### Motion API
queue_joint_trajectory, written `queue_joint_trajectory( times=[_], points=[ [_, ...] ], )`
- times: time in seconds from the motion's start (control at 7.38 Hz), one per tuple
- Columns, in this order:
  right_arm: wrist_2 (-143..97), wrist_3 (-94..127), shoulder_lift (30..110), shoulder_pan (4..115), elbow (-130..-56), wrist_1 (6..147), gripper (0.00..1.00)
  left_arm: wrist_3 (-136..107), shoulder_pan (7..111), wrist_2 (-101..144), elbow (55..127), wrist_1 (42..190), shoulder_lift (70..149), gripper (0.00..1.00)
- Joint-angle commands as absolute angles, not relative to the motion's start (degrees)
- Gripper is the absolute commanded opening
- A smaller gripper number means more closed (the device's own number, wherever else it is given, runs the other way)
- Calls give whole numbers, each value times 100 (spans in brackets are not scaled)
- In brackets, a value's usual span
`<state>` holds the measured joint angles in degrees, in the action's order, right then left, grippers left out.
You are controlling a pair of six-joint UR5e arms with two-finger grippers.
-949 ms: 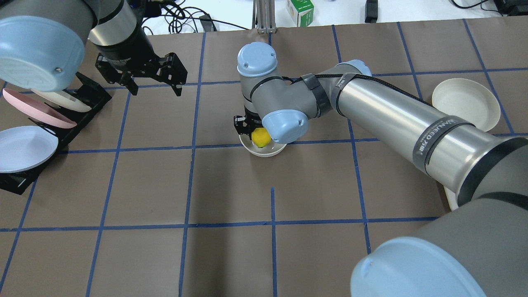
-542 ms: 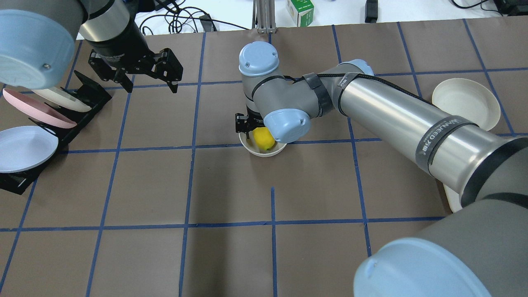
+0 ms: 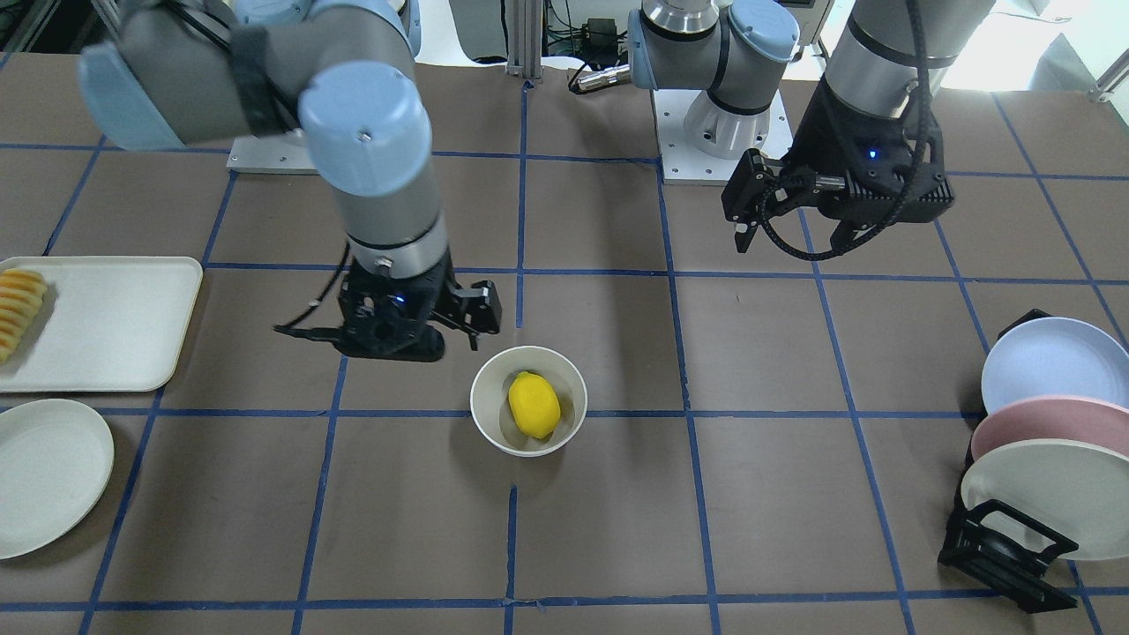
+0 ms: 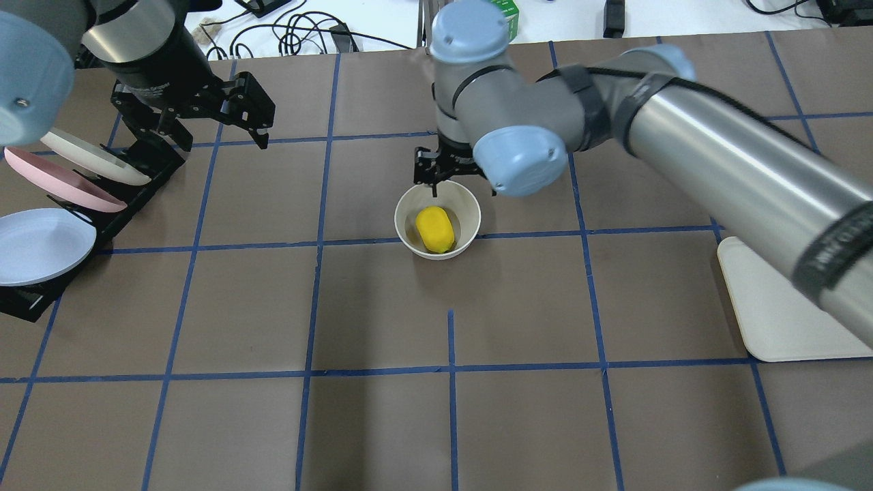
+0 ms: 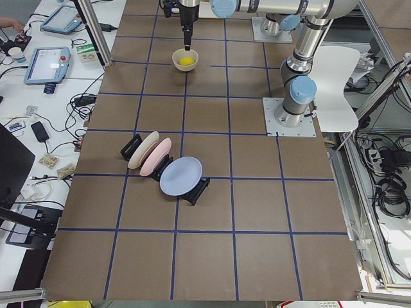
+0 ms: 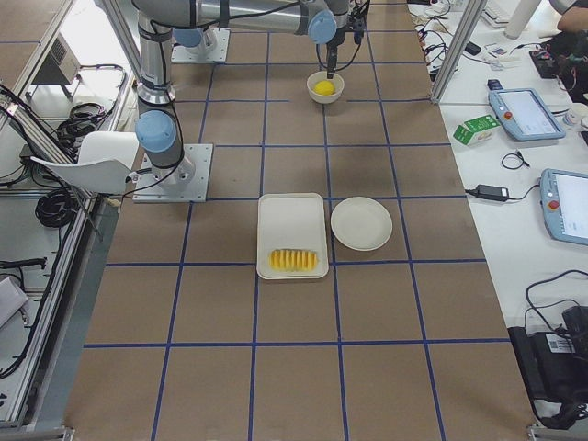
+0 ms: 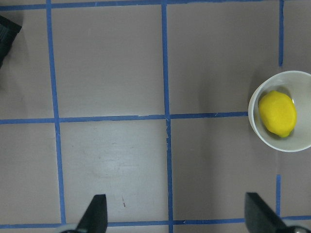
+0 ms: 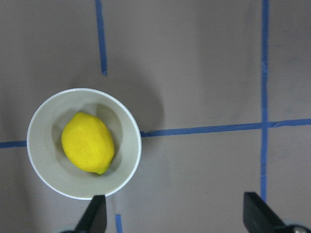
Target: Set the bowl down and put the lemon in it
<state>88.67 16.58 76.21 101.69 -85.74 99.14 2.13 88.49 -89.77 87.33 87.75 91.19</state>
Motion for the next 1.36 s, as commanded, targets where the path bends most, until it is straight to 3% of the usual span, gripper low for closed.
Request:
queue_joint_trajectory(
  times=[0.0,0.41,0.54,1.22],
  points=[
    [8842,1241,8548,9599,-8464,8434,100,211,8851,-8956,8763,8780,9114,100],
    [8859,759,8684,9571,-8420,8542,100,211,8851,-8956,8789,8780,9114,100],
    [8859,260,8657,9563,-8394,9178,100,211,8859,-8956,8798,8780,9123,100],
    [9254,124,8675,9554,-8517,9114,100,176,8868,-8956,8798,8771,9114,100]
  ],
)
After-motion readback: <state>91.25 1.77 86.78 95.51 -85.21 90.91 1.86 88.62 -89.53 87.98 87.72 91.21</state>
